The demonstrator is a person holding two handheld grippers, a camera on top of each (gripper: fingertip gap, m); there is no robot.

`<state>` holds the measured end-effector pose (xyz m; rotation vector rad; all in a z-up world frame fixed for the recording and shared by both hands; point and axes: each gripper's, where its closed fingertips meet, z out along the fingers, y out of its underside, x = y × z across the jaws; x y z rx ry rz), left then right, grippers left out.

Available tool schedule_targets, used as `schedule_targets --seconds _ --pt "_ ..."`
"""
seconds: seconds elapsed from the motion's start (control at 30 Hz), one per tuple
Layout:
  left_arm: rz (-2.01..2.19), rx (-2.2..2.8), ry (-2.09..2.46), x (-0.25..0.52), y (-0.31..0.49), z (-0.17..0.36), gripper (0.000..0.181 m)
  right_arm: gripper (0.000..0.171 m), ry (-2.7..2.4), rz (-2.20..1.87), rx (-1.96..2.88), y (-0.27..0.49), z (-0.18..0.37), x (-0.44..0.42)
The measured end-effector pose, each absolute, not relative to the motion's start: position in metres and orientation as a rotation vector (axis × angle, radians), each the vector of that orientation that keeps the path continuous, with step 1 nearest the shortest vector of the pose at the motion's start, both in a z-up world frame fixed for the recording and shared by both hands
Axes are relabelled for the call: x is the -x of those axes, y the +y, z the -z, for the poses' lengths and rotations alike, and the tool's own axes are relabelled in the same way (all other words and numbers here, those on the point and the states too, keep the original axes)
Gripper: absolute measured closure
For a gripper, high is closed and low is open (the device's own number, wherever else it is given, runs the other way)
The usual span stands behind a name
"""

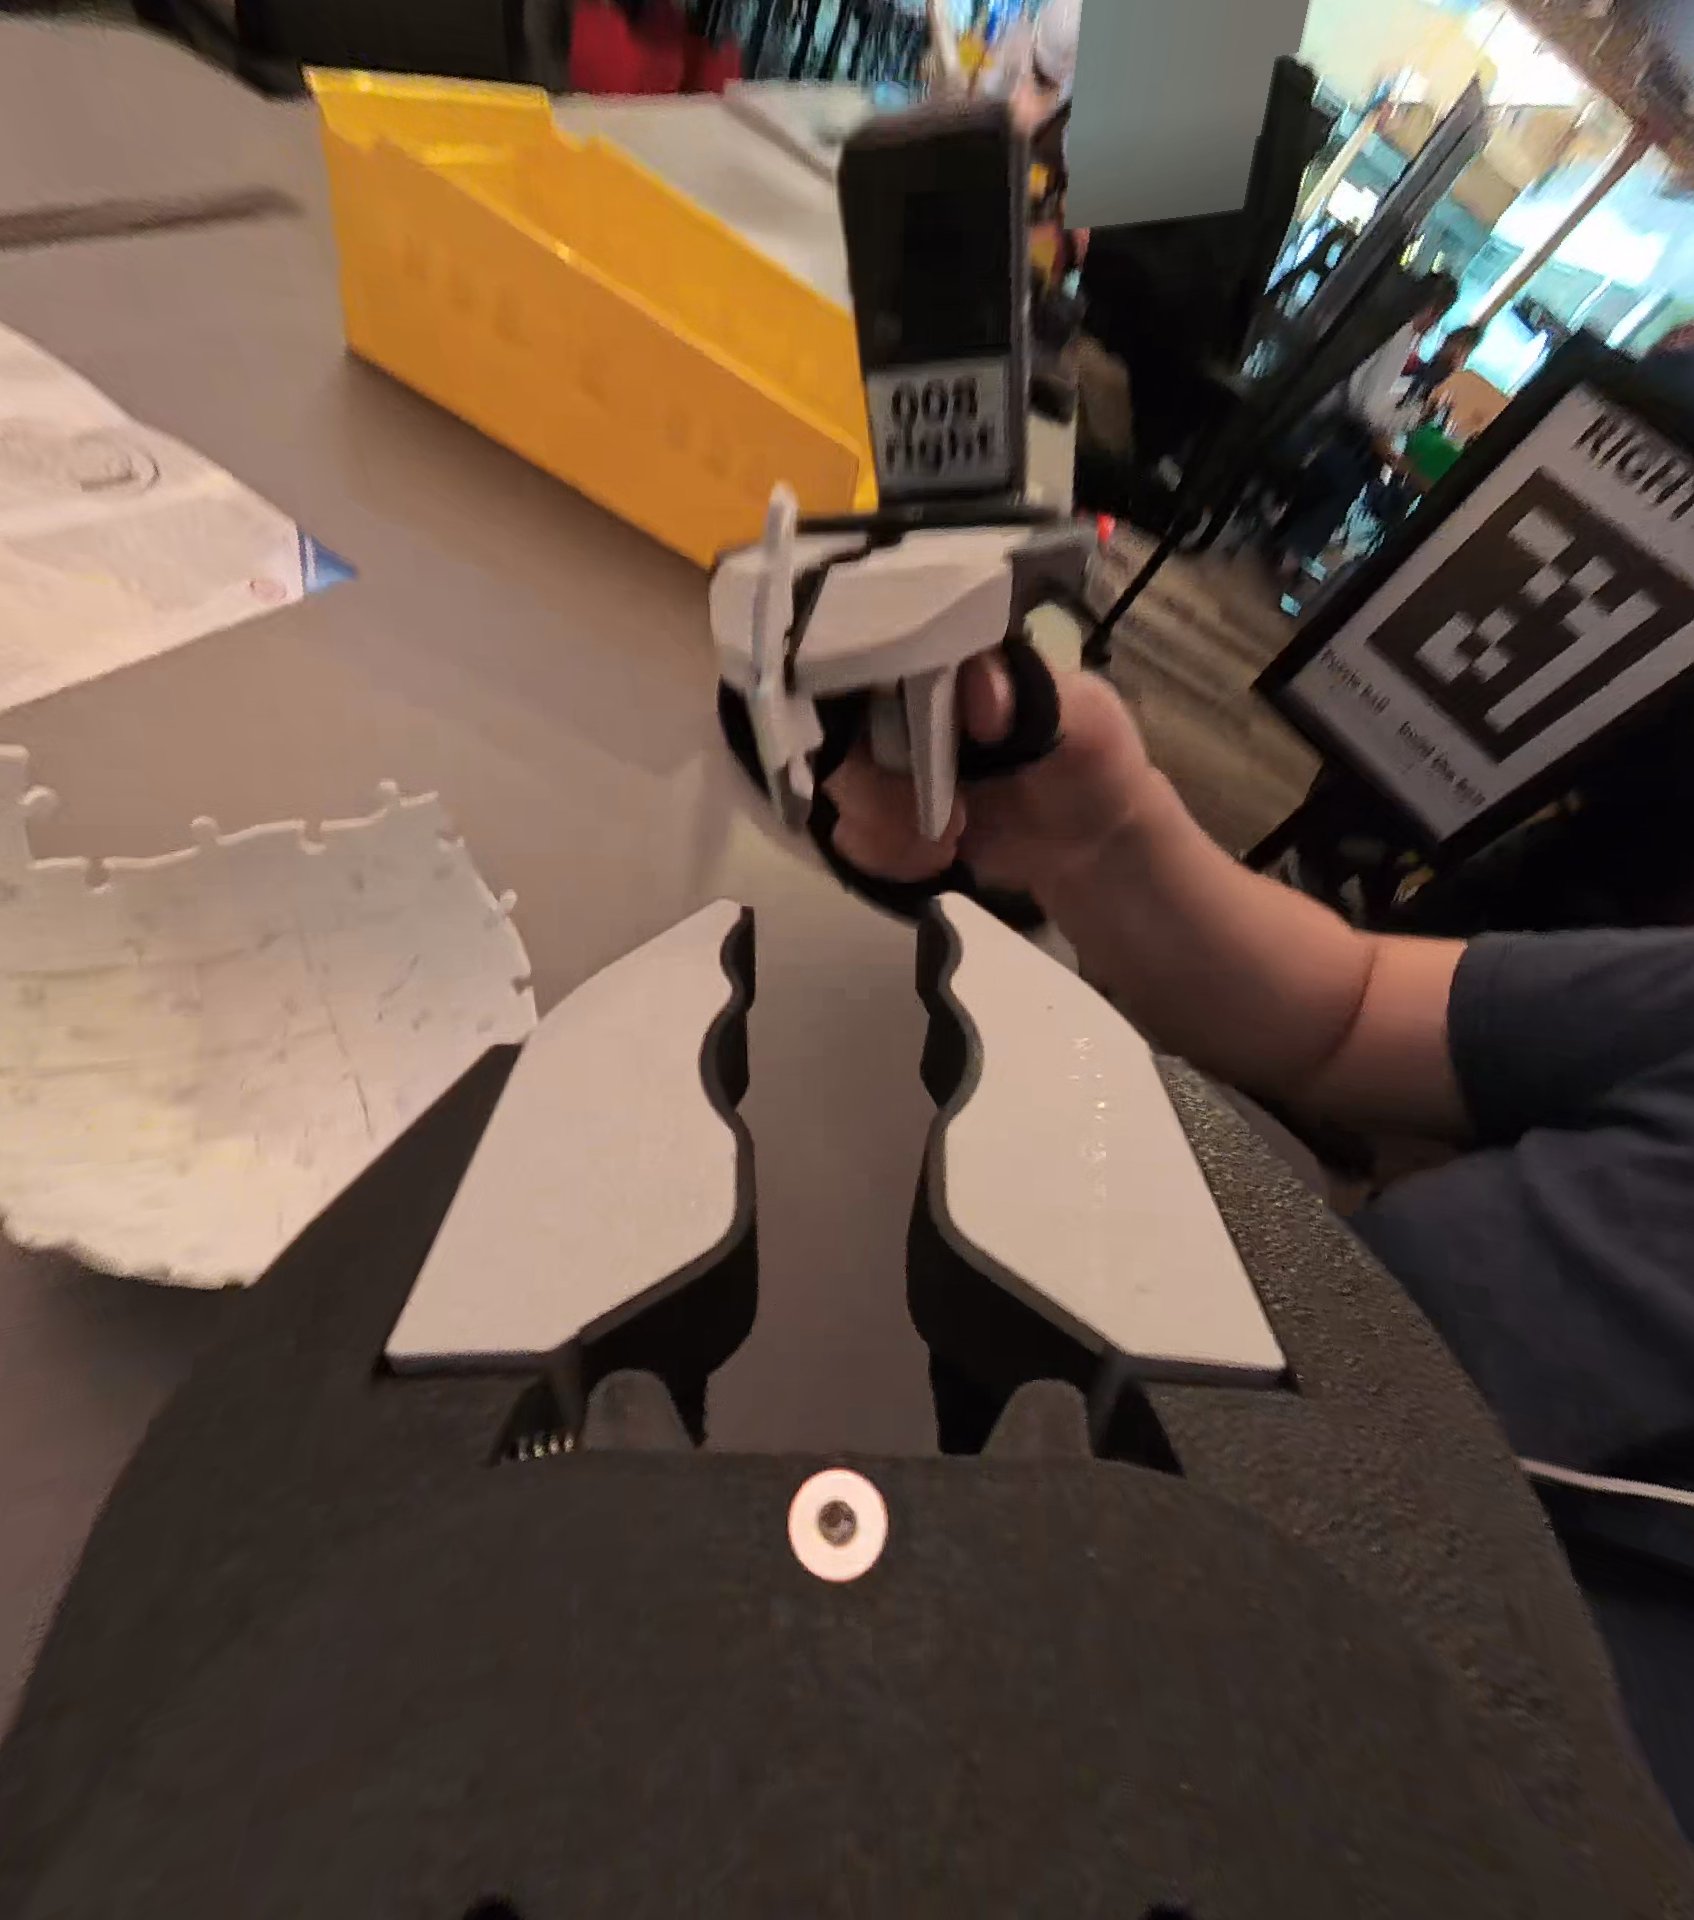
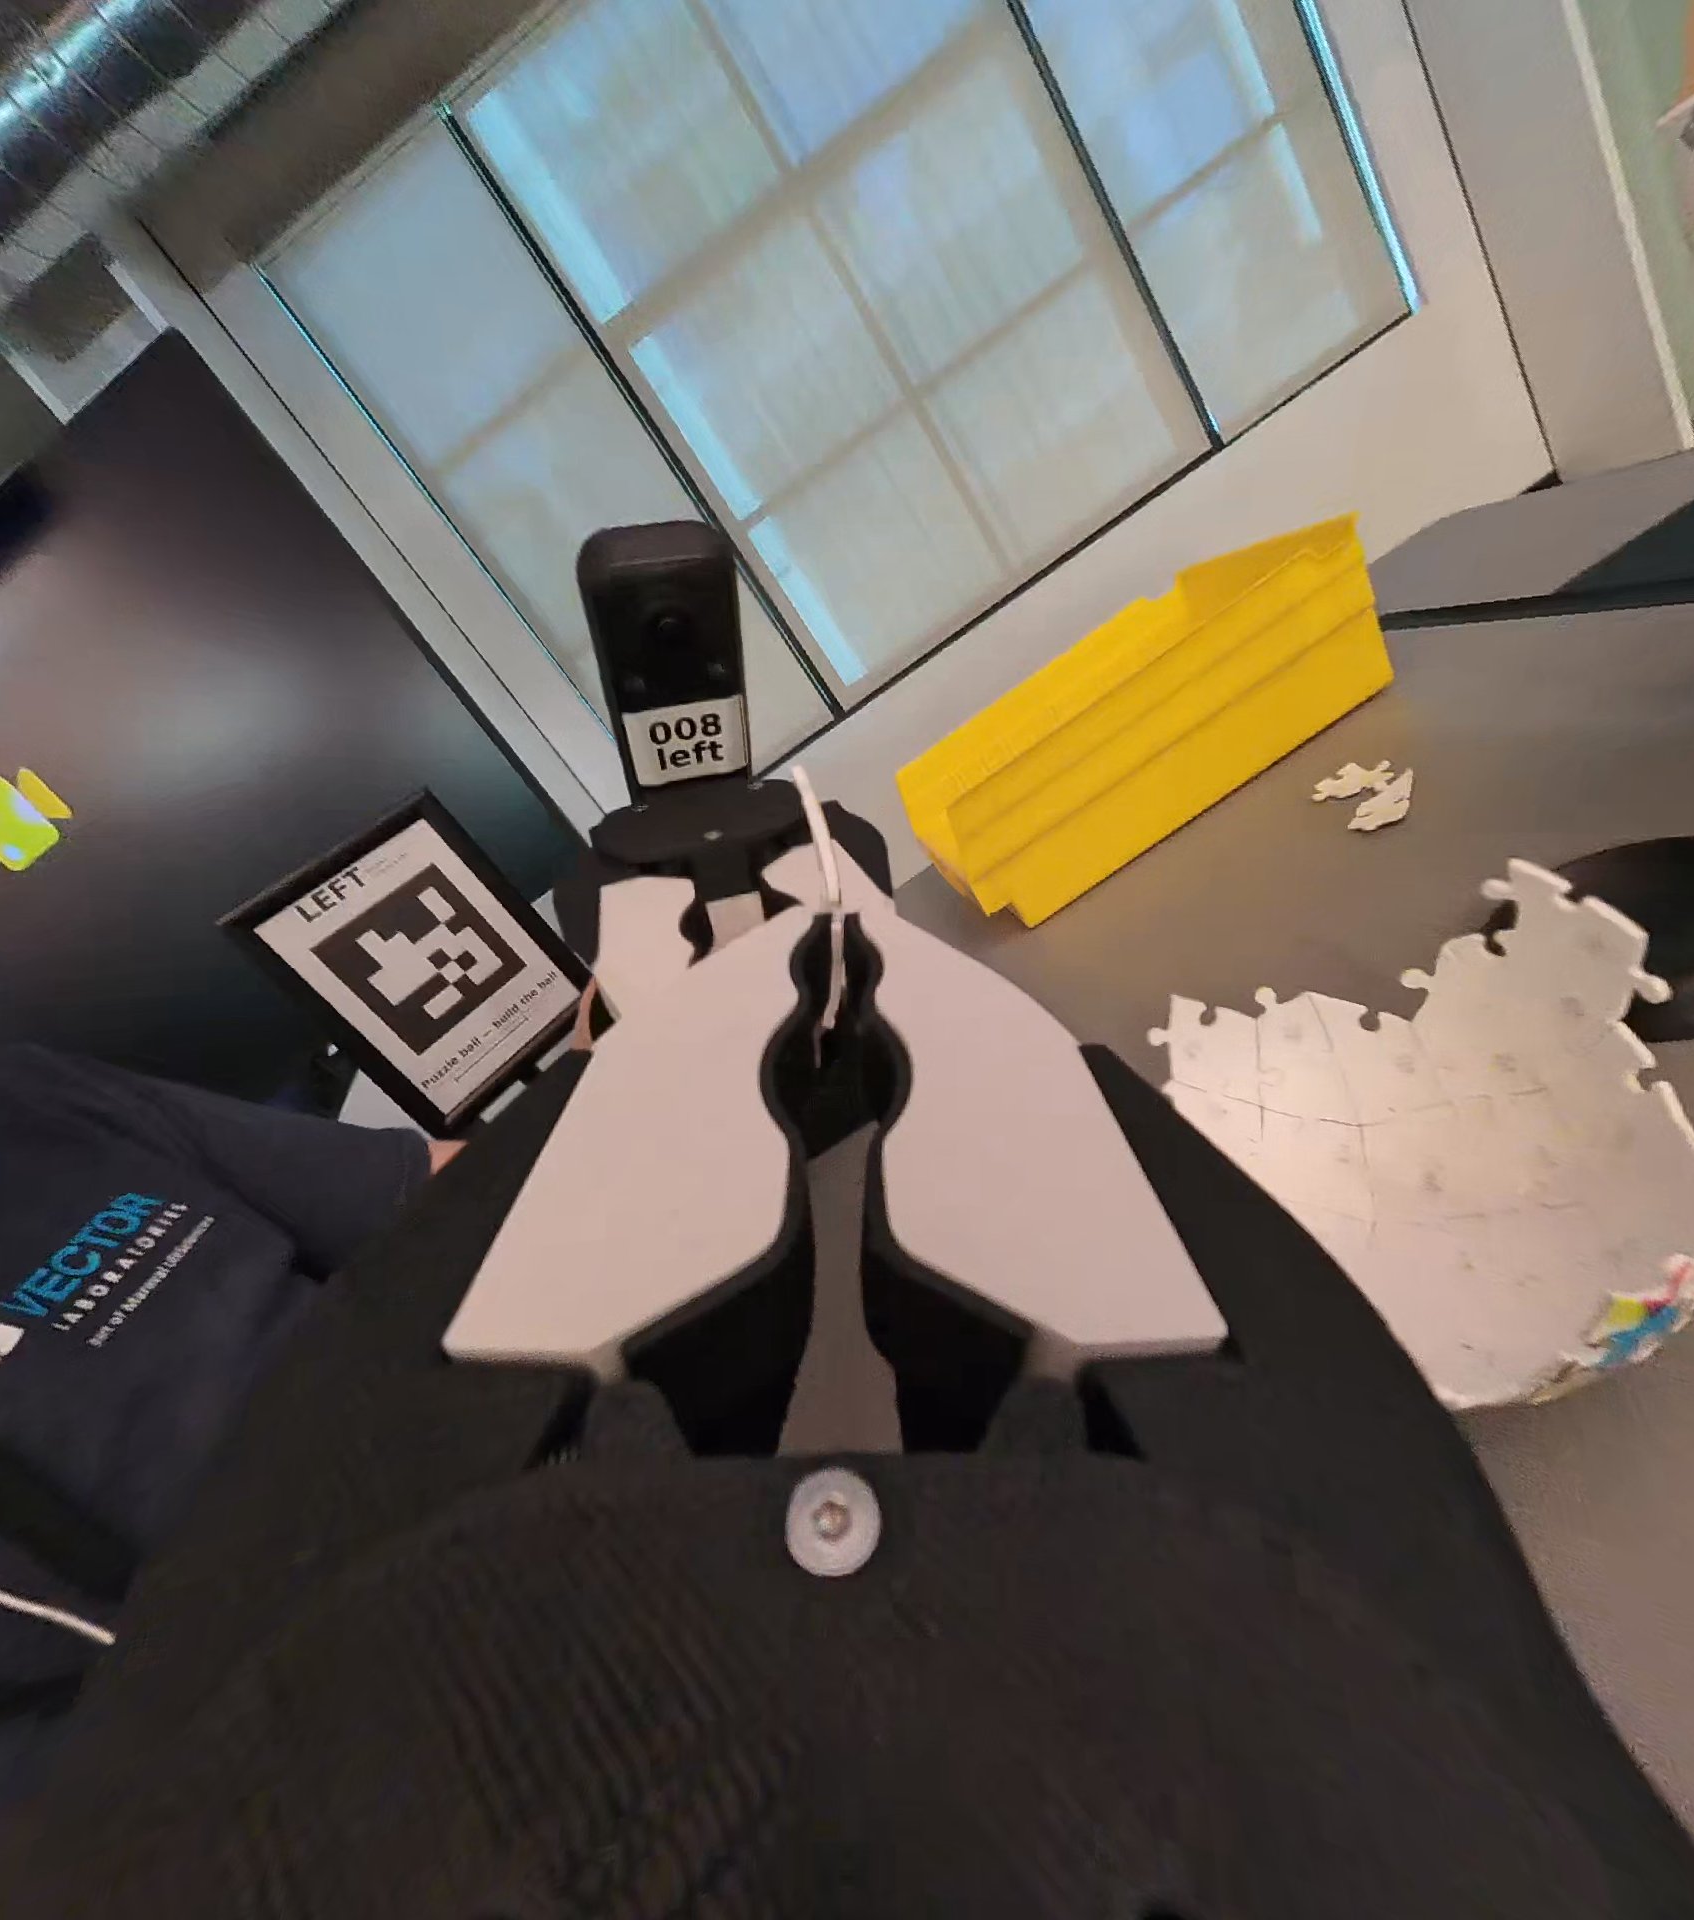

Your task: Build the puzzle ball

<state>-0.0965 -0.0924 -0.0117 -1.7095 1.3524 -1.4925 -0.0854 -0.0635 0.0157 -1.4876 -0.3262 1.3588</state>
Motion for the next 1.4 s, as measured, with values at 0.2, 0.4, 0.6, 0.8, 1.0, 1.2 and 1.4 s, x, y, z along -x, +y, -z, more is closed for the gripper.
schedule_targets --seconds 0.2,0.4,0.6,0.8,1.0,1.2,1.4 --pt "1.577 1.639 1.241 0.089 -0.082 -0.007 0.17 0.168 -0.388 -1.342 1.442 -0.066 -0.017 0.1" --pt "1.565 1.645 1.312 0.095 -0.084 -0.003 0.179 0.159 -0.519 -1.257 1.503 -0.068 -0.017 0.097" --pt "1.489 1.739 1.41 0.099 -0.088 0.007 0.179 0.141 -0.826 -1.011 1.689 -0.067 -0.028 0.1" --pt "1.497 1.75 1.445 0.097 -0.09 0.01 0.179 0.168 -0.998 -0.93 1.778 -0.071 -0.017 0.103" --pt "1.213 1.785 1.449 0.104 -0.024 0.013 0.143 0.168 -0.863 -0.889 1.854 -0.039 -0.009 0.07" --pt "1.016 1.903 1.576 0.093 0.071 0.064 0.132 0.168 -0.679 -0.932 1.881 0.015 0.009 0.02" --pt "1.19 1.949 1.704 0.066 0.067 0.104 0.132 0.168 -0.547 -1.051 1.851 0.032 0.029 -0.001"
